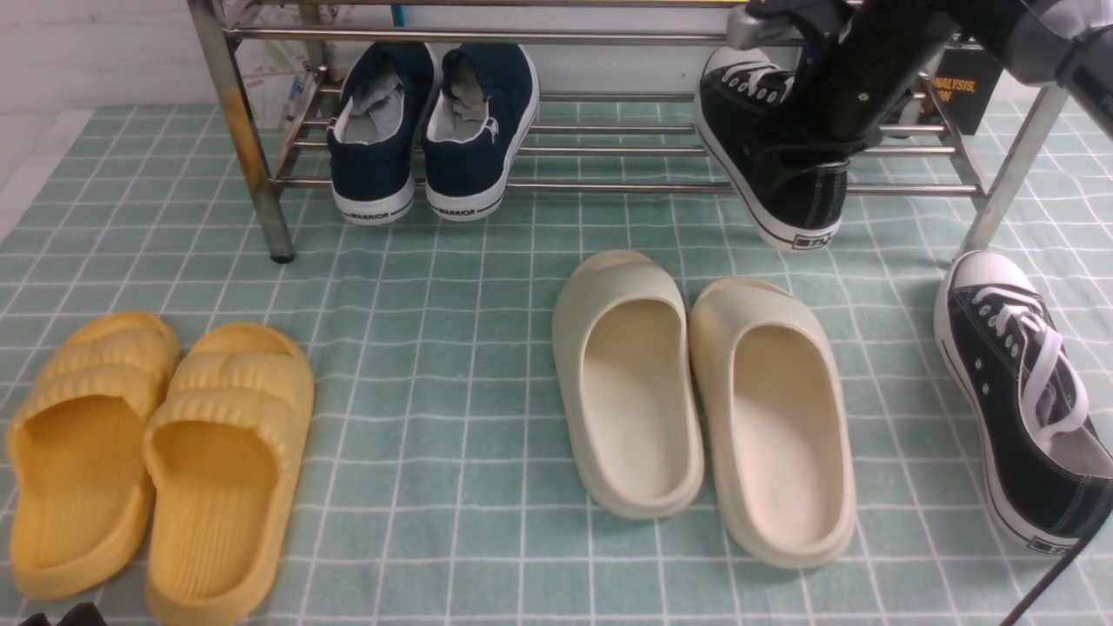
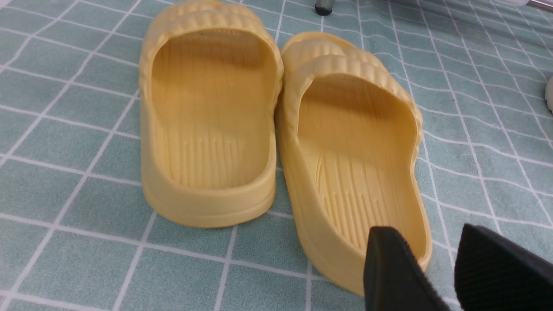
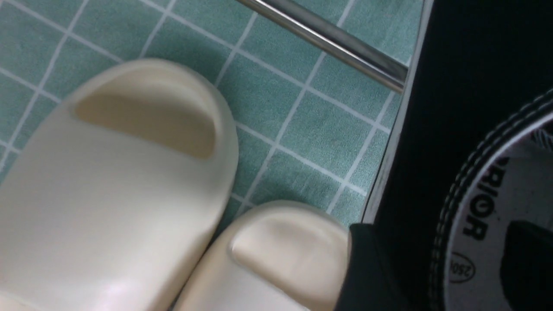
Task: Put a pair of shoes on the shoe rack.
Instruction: Use the right arm to put a shoe into the shoe rack
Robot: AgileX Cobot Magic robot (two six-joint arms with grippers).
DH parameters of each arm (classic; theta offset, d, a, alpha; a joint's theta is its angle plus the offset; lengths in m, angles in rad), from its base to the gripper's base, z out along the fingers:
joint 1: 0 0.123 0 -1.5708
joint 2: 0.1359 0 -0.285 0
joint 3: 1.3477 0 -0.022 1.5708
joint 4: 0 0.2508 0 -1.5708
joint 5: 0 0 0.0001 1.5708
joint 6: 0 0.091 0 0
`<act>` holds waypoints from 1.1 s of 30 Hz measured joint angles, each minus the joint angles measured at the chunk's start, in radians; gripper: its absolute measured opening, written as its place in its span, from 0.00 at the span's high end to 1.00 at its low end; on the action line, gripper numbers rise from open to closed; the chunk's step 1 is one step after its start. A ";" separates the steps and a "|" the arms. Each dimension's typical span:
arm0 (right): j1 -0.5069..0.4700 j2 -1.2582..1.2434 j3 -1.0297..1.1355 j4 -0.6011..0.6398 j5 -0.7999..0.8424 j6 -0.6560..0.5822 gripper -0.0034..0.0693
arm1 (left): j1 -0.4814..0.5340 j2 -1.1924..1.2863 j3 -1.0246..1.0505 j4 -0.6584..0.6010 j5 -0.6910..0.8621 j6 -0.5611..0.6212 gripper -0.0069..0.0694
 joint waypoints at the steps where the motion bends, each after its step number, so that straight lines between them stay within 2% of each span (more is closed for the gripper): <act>1: 0.000 0.000 -0.003 0.003 0.000 0.001 0.35 | 0.000 0.000 0.000 0.000 0.000 0.000 0.60; 10: 0.000 -0.049 -0.007 0.024 0.004 0.026 0.40 | 0.000 0.000 0.000 0.000 0.000 0.000 0.60; 15: 0.000 -0.127 0.070 0.025 0.004 0.050 0.47 | 0.000 0.000 0.000 0.000 0.000 0.000 0.60; 25: 0.000 -0.381 0.474 0.027 0.003 0.013 0.73 | 0.000 0.000 0.000 0.000 0.000 0.000 0.60; 26: 0.000 -0.386 0.480 0.027 0.003 0.013 0.73 | 0.000 0.000 0.000 0.000 0.000 0.000 0.60; 27: 0.000 -0.433 0.524 0.027 0.003 0.007 0.78 | 0.000 0.000 0.000 0.000 0.000 0.000 0.60; 30: 0.000 -0.467 0.575 0.025 0.002 0.004 0.85 | 0.000 0.000 0.000 0.000 0.000 0.000 0.60; 31: 0.000 -0.474 0.618 0.019 -0.021 0.004 0.93 | 0.000 0.000 0.000 0.000 0.000 0.000 0.60; 33: 0.000 -0.455 0.640 0.017 -0.057 0.004 0.95 | 0.000 0.000 0.000 0.000 0.000 0.000 0.60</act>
